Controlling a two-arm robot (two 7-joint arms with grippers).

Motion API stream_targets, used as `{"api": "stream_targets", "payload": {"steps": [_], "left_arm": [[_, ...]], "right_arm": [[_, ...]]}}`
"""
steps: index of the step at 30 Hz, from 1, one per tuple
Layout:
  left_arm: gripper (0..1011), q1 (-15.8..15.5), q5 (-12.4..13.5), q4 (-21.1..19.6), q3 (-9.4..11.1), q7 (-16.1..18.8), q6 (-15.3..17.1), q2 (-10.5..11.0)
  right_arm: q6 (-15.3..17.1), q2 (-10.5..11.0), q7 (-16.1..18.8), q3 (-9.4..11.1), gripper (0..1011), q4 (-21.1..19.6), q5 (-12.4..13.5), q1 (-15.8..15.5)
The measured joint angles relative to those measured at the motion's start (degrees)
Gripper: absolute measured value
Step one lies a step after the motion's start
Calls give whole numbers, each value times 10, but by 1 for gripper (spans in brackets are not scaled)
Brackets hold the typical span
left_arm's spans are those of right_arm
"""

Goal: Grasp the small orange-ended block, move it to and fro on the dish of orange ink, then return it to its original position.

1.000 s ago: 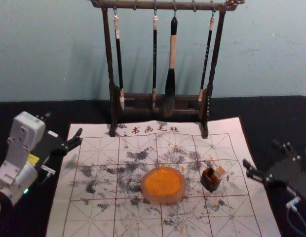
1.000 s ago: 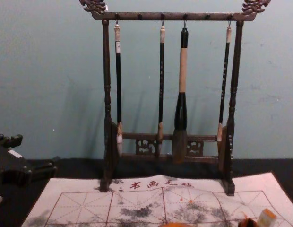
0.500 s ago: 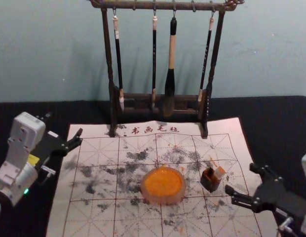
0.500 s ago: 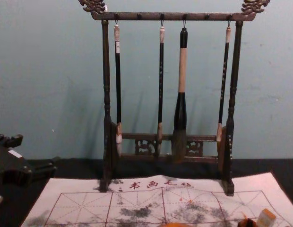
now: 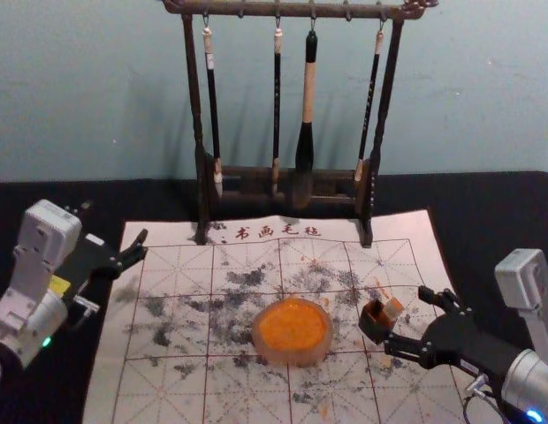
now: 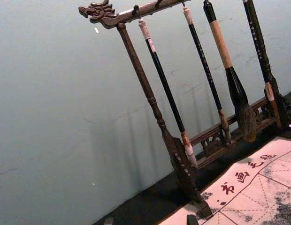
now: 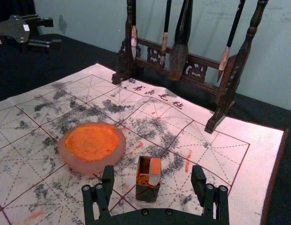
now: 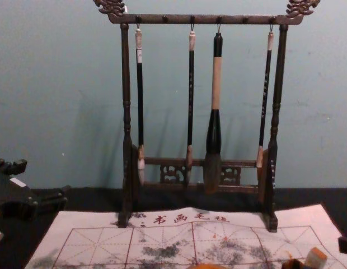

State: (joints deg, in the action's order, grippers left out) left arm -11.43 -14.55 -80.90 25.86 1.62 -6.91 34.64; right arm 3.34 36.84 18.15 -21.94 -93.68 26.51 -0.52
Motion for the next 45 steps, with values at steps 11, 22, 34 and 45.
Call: {"api": "stream_targets", "payload": {"steps": [11, 22, 34, 45], "left_arm": [[1010, 0, 0, 0, 0, 0, 0, 0], [1010, 0, 0, 0, 0, 0, 0, 0], [1010, 0, 0, 0, 0, 0, 0, 0], [1010, 0, 0, 0, 0, 0, 0, 0]], "right_arm": [[17, -17, 9, 6, 1002, 7, -11, 3], [18, -28, 23, 21, 1002, 5, -16, -4], [18, -29, 28, 24, 1002, 3, -20, -5], [17, -29, 27, 23, 914, 3, -19, -5]]}}
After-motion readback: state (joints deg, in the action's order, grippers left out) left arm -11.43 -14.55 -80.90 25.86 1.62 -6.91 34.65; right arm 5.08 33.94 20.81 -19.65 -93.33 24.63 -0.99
